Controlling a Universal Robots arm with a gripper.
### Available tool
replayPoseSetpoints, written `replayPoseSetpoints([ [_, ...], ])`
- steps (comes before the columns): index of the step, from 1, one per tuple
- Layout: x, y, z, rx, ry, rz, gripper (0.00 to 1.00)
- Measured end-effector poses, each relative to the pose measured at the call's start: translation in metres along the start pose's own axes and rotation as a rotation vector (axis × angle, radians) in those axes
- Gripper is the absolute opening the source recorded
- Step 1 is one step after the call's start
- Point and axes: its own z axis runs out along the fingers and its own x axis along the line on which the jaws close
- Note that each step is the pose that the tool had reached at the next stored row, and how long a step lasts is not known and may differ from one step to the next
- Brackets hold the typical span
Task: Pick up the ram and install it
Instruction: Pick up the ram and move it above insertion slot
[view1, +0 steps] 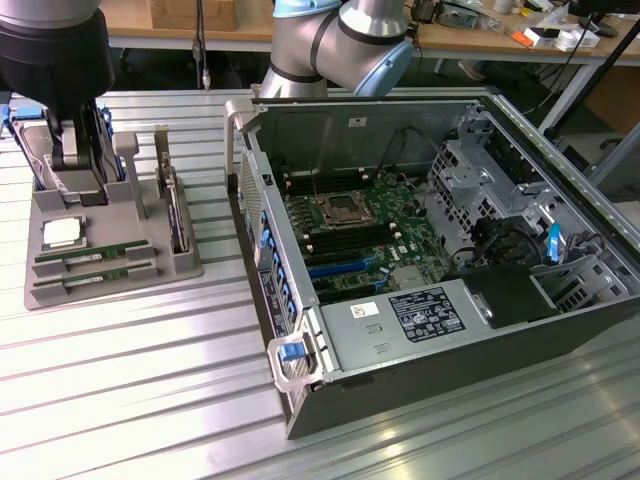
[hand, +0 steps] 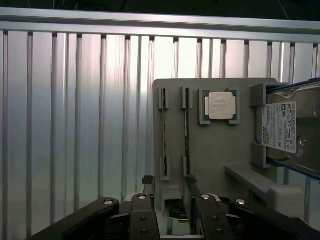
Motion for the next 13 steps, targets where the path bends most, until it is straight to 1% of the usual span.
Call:
replayPoseSetpoints([
  [3, 0.0, -0.0002, 0.0052, 0.0, 0.0, 0.0, 0.36],
  [13, 0.0, -0.0008, 0.0176, 0.0001, -0.0001, 0.0, 0.36],
])
